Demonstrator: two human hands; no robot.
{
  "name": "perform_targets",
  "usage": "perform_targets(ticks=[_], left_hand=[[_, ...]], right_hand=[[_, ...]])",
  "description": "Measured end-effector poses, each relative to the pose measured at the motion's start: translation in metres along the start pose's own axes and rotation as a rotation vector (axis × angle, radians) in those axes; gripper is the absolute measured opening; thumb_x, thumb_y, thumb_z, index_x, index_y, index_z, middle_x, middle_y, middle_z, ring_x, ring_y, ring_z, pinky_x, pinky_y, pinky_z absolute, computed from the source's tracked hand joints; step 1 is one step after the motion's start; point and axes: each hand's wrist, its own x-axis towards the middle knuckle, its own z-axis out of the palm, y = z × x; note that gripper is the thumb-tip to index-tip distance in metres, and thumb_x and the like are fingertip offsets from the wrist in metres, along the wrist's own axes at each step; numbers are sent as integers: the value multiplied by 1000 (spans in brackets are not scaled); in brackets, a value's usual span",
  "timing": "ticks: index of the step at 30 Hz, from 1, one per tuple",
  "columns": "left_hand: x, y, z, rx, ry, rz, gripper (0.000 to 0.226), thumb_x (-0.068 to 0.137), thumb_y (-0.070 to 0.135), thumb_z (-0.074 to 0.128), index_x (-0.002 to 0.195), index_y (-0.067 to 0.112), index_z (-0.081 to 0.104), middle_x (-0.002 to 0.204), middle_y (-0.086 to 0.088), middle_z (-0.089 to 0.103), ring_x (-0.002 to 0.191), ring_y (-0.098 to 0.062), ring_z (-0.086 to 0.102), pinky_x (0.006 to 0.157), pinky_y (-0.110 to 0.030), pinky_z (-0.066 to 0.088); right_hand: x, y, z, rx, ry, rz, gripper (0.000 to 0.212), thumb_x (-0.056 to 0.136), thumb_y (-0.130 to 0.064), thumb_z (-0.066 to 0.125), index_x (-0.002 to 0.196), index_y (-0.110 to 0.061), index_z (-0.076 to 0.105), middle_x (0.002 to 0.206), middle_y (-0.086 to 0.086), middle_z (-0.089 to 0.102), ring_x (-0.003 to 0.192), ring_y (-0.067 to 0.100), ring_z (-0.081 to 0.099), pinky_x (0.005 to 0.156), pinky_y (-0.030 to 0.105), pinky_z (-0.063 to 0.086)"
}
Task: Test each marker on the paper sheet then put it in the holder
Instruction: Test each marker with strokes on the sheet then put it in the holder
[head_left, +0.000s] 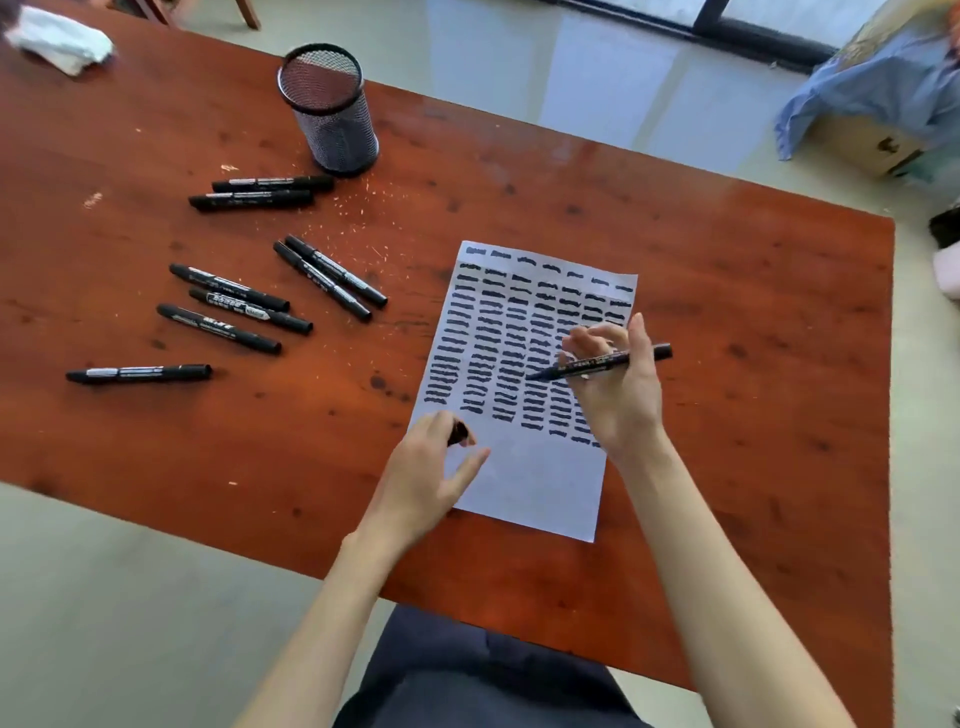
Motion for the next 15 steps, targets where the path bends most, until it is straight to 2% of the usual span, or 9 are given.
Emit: perform_targets(ticks=[1,2,4,6,7,9,11,13,15], left_hand=[[3,-7,5,156,31,127,13,86,23,62,91,14,54,94,7,59,92,4,50,86,-15,41],[5,-16,9,270,33,220,18,83,21,65,93,12,54,111,2,61,110,-5,50,98,-25,40],[6,-30,16,413,0,284,23,79,23,68,91,14,51,134,-4,51,133,-21,36,110,-41,27],[8,-37,23,492,-23,277,31,76,30,70,89,17,44,141,-7,45,138,-24,28,111,-50,18],[9,-39,27,509,-20,269,34,76,34,68,89,18,42,141,-8,44,137,-26,27,109,-53,17],[12,-40,34,537,11,251,36,76,44,61,91,18,41,141,-9,45,137,-26,28,107,-57,15],[18,-37,44,559,34,239,41,76,52,53,93,16,42,141,-10,45,136,-26,31,107,-58,14],[30,-31,54,581,49,230,47,78,59,45,94,15,42,140,-10,45,134,-28,34,106,-60,17],[46,-24,64,582,72,230,49,79,60,40,95,14,41,141,-12,44,134,-30,34,105,-61,20]], right_hand=[[-6,13,0,-127,36,-24,49,98,-46,30,76,-15,62,64,-3,60,66,12,58,72,28,47],[-12,24,-1,-237,83,-64,53,98,-51,27,83,-18,65,61,-5,58,61,10,55,70,28,45],[-24,39,-7,-410,148,-179,56,93,-60,25,91,-25,69,55,-6,55,54,9,49,62,25,42],[-34,51,-15,-551,105,-362,51,89,-65,32,100,-31,69,63,-7,64,58,9,55,61,23,46],[-38,57,-21,-621,49,-459,44,89,-61,38,105,-31,66,73,-8,68,66,9,60,66,22,48],[-43,66,-36,-901,-50,-640,35,92,-45,48,114,-22,61,97,-7,67,91,10,62,81,18,47],[-41,74,-53,-1198,-62,-799,30,91,-30,55,118,-18,57,108,7,61,106,14,54,92,17,41],[-39,78,-65,-1285,9,-821,31,87,-26,58,117,-19,52,109,15,58,109,15,49,96,17,37],[-32,79,-73,-1367,83,-821,32,85,-30,58,114,-20,48,113,19,56,110,19,47,96,22,33]])
